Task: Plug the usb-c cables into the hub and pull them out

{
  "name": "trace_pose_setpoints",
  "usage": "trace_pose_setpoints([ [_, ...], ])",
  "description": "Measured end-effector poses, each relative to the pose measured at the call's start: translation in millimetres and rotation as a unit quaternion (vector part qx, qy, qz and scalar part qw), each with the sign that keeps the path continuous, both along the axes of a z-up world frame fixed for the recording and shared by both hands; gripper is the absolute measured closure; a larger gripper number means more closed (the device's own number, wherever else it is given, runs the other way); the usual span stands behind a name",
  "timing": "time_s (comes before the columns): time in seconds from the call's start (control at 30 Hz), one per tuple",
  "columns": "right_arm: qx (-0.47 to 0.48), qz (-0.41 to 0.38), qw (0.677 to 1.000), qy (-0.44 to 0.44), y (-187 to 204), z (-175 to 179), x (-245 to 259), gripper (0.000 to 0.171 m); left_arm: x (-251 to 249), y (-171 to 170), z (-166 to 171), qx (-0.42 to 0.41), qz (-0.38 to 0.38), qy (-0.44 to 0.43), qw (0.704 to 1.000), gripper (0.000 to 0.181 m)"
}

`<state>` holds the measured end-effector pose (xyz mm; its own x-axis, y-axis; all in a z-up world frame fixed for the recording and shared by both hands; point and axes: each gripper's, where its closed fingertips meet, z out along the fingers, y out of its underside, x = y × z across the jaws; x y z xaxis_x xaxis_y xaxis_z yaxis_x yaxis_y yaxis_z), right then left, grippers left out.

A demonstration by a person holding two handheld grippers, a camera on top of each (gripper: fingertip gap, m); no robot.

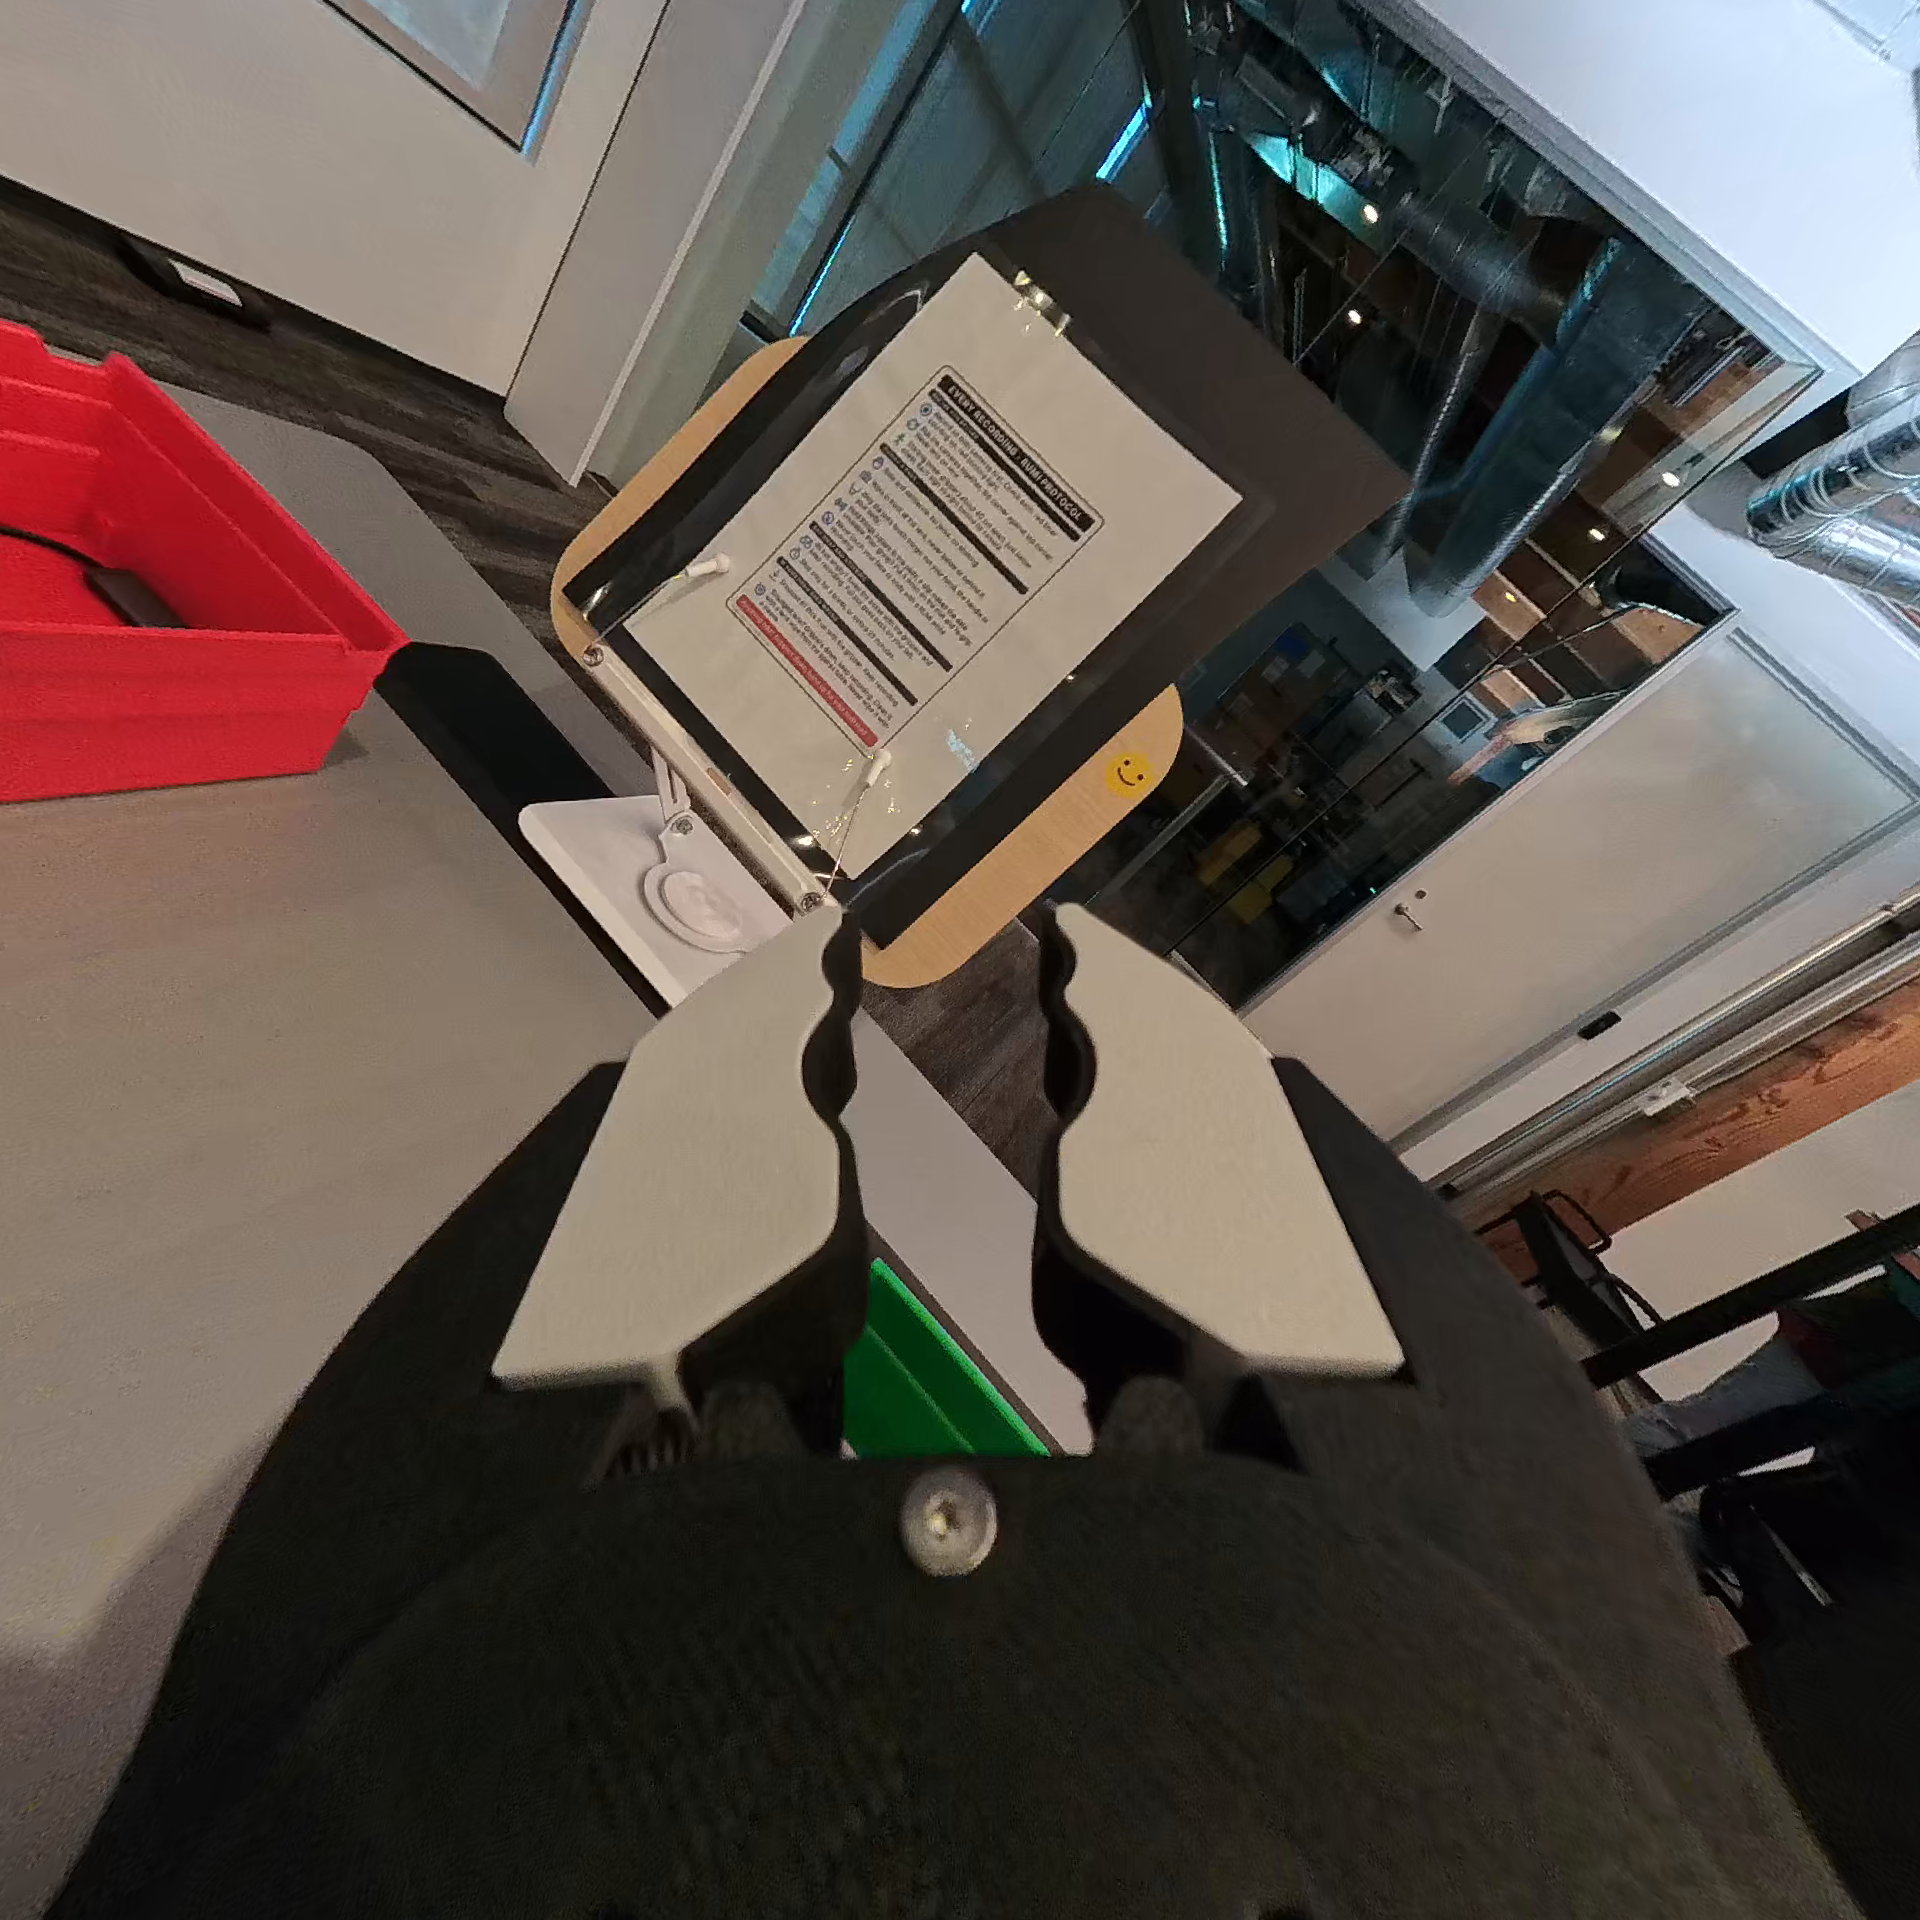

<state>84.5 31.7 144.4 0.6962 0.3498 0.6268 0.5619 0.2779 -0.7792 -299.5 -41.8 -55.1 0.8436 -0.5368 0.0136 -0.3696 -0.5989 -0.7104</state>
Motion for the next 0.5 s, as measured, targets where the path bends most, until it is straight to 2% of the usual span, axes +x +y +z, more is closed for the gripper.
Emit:
trace_pose_setpoints([
  [0.03,-0.001,0.0,1.0,-0.002,0.4,-0.8,-0.3,0.138,-4.6,2.9,7.6,0.004,0.002,-0.016,1.0,0.131],
  [0.17,-0.004,0.002,1.0,-0.012,1.4,-3.4,-4.0,0.138,-31.2,35.6,31.2,0.036,0.031,-0.046,0.998,0.143],
  [0.3,-0.006,0.002,1.0,-0.024,2.2,-6.5,-8.4,0.138,-48.7,57.7,-9.2,-0.025,0.027,0.086,0.996,0.134],
  [0.43,-0.008,0.002,0.999,-0.041,2.9,-10.1,-11.5,0.138,-58.0,70.7,-41.7,-0.034,0.014,0.244,0.969,0.13],
  [0.5,-0.012,0.004,0.999,-0.044,4.0,-12.4,-13.1,0.138,-58.8,77.7,-53.0,-0.038,0.013,0.281,0.959,0.127],
])
